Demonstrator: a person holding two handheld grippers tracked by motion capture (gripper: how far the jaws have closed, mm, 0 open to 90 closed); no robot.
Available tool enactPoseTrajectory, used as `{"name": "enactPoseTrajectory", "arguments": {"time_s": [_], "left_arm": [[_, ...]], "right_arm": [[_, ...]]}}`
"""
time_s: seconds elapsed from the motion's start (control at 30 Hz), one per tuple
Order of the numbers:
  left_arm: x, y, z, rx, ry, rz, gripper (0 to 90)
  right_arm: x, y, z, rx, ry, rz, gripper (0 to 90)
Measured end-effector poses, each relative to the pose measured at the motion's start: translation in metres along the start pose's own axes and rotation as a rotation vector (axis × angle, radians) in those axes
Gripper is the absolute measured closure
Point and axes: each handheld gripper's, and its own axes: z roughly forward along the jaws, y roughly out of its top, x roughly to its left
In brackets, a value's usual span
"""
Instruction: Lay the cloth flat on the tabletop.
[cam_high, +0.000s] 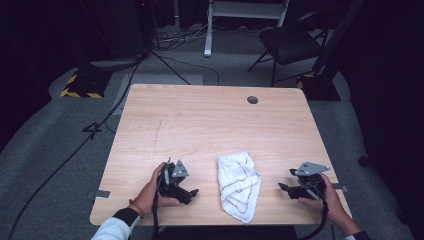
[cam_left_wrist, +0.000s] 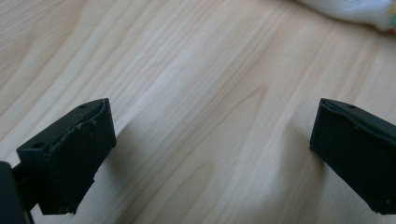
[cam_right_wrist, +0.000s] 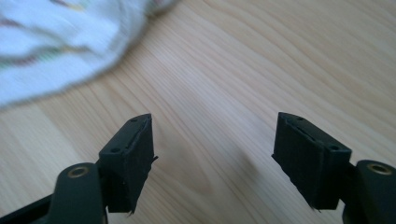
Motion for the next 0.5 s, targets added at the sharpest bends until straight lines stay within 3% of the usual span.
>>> {"name": "enactPoseTrajectory", "arguments": {"time_s": [0.13, 0.17, 0.27, 0.4, 0.5], "left_arm": [[-0.005, 0.009, 0.008, 0.001, -0.025, 0.023, 0.4], [-0.007, 0.012, 0.010, 0.001, -0.028, 0.027, 0.4], [-0.010, 0.019, 0.017, 0.000, -0.047, 0.046, 0.4], [-0.014, 0.029, 0.024, 0.009, -0.047, 0.047, 0.4], [-0.018, 0.035, 0.025, 0.033, -0.054, 0.056, 6.7]], "right_arm": [[0.017, 0.017, 0.008, -0.016, 0.042, -0.054, 29.1], [0.027, 0.026, 0.017, -0.020, 0.081, -0.073, 29.5], [0.034, 0.031, 0.027, -0.013, 0.098, -0.088, 29.6], [0.036, 0.033, 0.039, -0.012, 0.102, -0.090, 30.2], [0.033, 0.031, 0.042, -0.021, 0.096, -0.101, 27.2]]}}
